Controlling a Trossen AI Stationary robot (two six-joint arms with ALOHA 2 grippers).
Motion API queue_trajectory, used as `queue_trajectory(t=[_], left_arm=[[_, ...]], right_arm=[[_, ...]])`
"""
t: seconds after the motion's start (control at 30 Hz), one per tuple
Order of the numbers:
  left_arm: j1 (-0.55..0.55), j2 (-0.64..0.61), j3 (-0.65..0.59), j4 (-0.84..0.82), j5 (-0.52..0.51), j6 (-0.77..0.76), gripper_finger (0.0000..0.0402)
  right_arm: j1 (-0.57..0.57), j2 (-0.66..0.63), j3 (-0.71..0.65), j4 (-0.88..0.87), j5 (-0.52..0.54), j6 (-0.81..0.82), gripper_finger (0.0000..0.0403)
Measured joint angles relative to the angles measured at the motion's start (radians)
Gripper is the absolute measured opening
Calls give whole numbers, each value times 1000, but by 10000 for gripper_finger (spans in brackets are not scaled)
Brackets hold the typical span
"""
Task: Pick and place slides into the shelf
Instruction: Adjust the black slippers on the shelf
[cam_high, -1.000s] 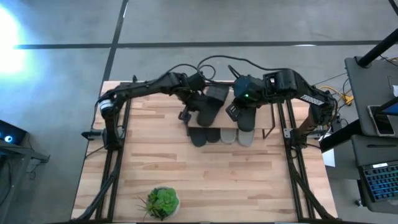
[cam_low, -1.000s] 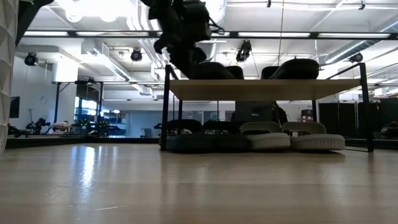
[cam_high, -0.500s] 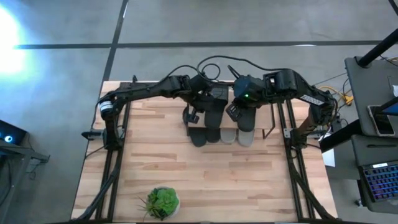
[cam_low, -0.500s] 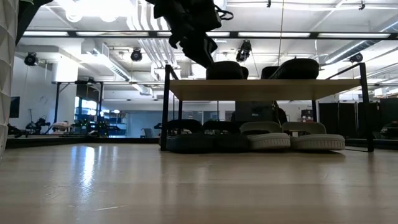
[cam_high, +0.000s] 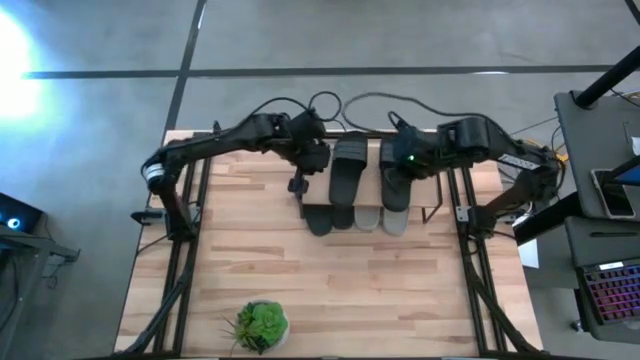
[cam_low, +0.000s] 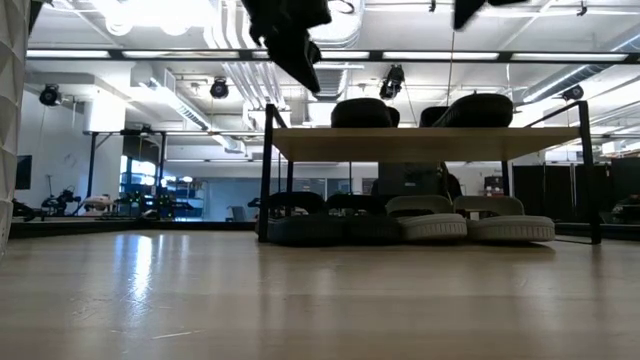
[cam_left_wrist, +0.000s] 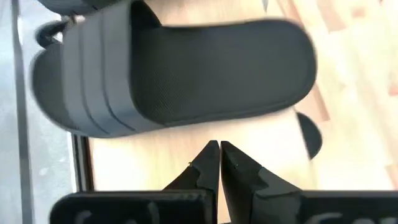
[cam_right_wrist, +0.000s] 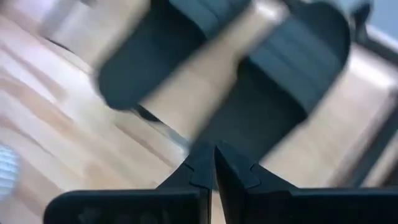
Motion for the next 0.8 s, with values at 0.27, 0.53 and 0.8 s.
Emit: queue_trajectory(t=[0.27,0.53,0.8], left_arm=[[-1,-93,-60,-13,-1,-82,0],[-1,-135,-109,-6,-2,-97,0],[-1,-135,-115,-5,-2,-112,0]], right_arm=[[-69,-180,-397,1,-19,179,9],[-246,-307,-629,54,-55,220,9],[-434,-278,-671,199,-73,39,9]])
